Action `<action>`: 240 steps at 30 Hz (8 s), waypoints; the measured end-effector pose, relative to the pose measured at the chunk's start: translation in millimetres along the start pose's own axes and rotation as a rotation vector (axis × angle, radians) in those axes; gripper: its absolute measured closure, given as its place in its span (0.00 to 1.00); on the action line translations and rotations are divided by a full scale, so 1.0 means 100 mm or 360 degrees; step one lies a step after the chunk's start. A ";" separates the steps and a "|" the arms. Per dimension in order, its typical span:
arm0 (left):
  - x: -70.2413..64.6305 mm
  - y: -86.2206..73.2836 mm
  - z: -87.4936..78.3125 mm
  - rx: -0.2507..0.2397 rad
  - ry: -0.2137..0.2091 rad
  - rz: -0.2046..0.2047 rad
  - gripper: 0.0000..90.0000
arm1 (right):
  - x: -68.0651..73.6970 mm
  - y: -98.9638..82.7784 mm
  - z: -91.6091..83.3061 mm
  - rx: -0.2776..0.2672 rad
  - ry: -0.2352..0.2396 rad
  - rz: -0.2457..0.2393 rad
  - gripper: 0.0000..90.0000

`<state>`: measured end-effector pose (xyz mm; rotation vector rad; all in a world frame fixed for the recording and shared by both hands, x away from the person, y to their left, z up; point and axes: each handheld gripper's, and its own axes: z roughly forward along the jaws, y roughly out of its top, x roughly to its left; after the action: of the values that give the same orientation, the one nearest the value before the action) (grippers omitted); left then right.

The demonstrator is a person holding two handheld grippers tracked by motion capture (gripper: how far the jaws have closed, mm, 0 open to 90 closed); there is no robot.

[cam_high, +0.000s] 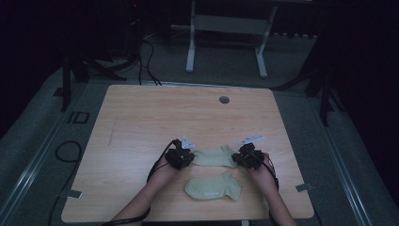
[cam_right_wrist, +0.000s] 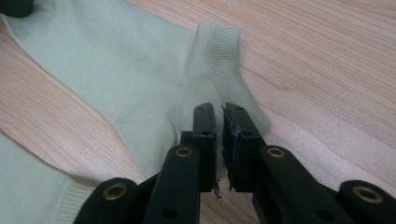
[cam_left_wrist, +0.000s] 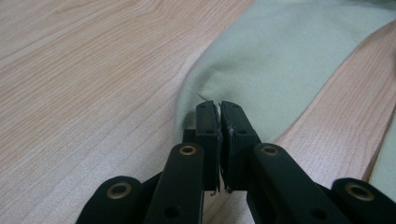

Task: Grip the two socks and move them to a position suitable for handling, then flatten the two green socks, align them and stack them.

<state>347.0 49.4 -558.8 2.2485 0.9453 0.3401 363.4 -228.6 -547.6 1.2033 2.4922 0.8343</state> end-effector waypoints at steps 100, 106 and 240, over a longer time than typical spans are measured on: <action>-0.50 -0.47 -1.06 -0.0127 -0.0171 -0.0075 0.98 | 0.76 -0.44 -0.97 -0.0153 0.0193 -0.0191 0.92; -0.42 -0.35 -1.10 -0.0154 -0.0153 -0.0088 0.98 | 0.73 -0.27 -1.11 -0.0237 0.0158 -0.0213 0.92; 0.29 -0.03 -0.18 -0.0035 0.0041 -0.0289 0.77 | 0.27 0.45 0.23 0.0025 0.0124 -0.0100 0.90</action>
<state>357.7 80.1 -547.5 2.1237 1.1438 0.2967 385.6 -176.0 -538.7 1.1118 2.5886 0.8633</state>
